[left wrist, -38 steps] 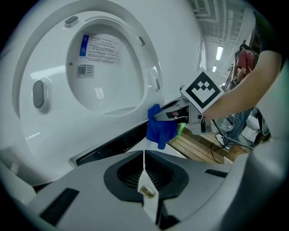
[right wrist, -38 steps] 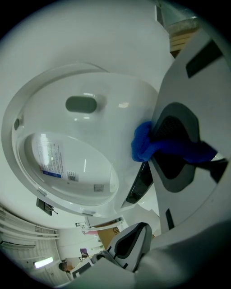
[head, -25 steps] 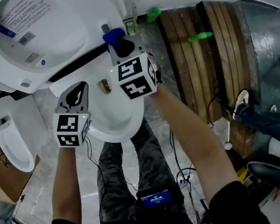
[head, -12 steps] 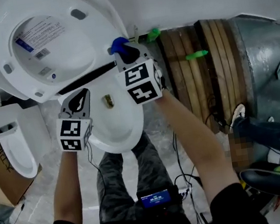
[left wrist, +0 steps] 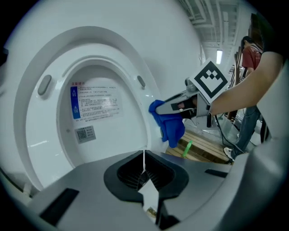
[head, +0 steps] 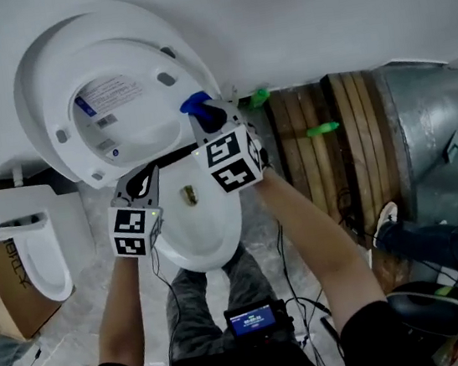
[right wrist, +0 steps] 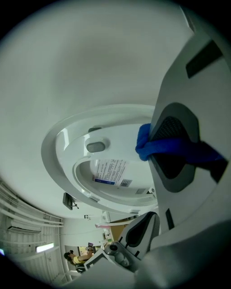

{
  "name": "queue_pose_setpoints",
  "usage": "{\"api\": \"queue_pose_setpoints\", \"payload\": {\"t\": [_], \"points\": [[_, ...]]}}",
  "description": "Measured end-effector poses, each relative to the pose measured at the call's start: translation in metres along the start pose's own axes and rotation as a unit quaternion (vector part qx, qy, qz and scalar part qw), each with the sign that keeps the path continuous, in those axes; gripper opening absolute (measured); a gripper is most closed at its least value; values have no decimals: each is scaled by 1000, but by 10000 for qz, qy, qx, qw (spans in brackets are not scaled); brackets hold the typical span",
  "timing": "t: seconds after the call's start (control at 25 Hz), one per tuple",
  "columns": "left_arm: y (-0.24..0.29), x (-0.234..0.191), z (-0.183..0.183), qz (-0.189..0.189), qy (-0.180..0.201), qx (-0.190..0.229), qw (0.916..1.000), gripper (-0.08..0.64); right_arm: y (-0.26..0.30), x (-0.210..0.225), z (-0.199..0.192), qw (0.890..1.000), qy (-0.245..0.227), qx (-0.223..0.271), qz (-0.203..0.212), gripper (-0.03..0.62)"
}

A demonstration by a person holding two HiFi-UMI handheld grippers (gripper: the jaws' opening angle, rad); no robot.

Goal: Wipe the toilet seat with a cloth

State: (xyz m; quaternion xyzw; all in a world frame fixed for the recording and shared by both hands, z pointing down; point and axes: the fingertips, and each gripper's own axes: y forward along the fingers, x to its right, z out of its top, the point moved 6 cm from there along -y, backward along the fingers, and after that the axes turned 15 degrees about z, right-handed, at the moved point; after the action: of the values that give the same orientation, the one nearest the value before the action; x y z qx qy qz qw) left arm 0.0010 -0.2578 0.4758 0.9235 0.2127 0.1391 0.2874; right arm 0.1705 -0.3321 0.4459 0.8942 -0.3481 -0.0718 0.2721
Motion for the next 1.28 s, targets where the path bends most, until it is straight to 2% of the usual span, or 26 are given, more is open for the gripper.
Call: {"api": "queue_pose_setpoints", "payload": {"t": [0.08, 0.24, 0.44, 0.64, 0.88, 1.12, 1.28], "points": [[-7, -10, 20, 90, -39, 133, 9999, 21, 0, -1, 11, 9999, -32, -91, 35, 58], [-17, -33, 47, 242, -323, 77, 9992, 21, 0, -2, 26, 9996, -99, -265, 64, 58], [-26, -52, 82, 439, -538, 133, 9975, 21, -2, -3, 66, 9997, -94, -160, 142, 58], [-36, -60, 111, 433, -284, 245, 9984, 21, -9, -7, 83, 9981, -335, -429, 285, 58], [-43, -78, 139, 525, -127, 299, 9981, 21, -12, -10, 129, 9963, -701, -314, 374, 60], [-56, -97, 158, 599, -25, 364, 9975, 21, -9, -12, 180, 9970, -720, 18, 271, 58], [-68, -112, 165, 656, -38, 425, 9969, 21, 0, -25, 207, 9954, -908, 29, 290, 58]]}}
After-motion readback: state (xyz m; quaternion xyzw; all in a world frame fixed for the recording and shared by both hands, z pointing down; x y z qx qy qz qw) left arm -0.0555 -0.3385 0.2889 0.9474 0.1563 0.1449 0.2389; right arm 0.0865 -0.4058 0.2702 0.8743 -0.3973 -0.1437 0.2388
